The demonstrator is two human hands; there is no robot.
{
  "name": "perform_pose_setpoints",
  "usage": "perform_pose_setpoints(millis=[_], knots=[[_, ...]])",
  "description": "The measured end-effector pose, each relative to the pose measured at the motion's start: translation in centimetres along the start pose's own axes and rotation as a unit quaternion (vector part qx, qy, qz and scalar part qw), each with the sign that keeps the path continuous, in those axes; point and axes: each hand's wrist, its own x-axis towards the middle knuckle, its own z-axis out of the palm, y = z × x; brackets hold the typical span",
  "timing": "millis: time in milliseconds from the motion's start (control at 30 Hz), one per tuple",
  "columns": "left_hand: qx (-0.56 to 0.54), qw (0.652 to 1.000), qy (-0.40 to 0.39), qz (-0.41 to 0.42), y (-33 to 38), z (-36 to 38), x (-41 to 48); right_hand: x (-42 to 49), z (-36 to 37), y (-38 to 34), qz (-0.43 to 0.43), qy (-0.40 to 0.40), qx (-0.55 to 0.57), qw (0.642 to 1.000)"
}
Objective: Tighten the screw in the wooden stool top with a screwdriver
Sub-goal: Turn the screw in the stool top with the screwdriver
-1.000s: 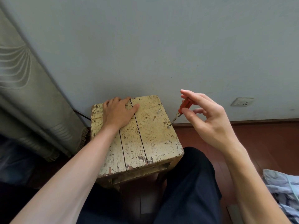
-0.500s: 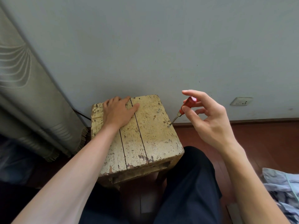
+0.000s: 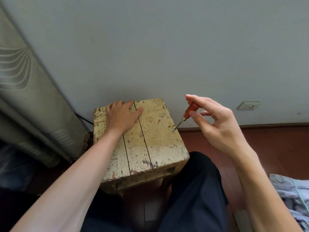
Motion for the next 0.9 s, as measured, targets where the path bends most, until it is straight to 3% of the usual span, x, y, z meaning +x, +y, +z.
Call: perform_pose_setpoints(millis=[500, 767, 900], knots=[[0.004, 1.000, 0.003, 0.004, 0.0, 0.0, 0.0, -0.1, 1.0, 0.8, 0.001, 0.085, -0.010, 0.996], [0.002, 1.000, 0.004, 0.007, 0.1, -0.1, -0.1, -0.3, -0.2, 0.9, 0.008, 0.002, 0.018, 1.000], [0.003, 1.000, -0.003, 0.005, 0.1, 0.0, 0.0, -0.4, -0.2, 1.0, 0.015, 0.001, 0.030, 0.999]])
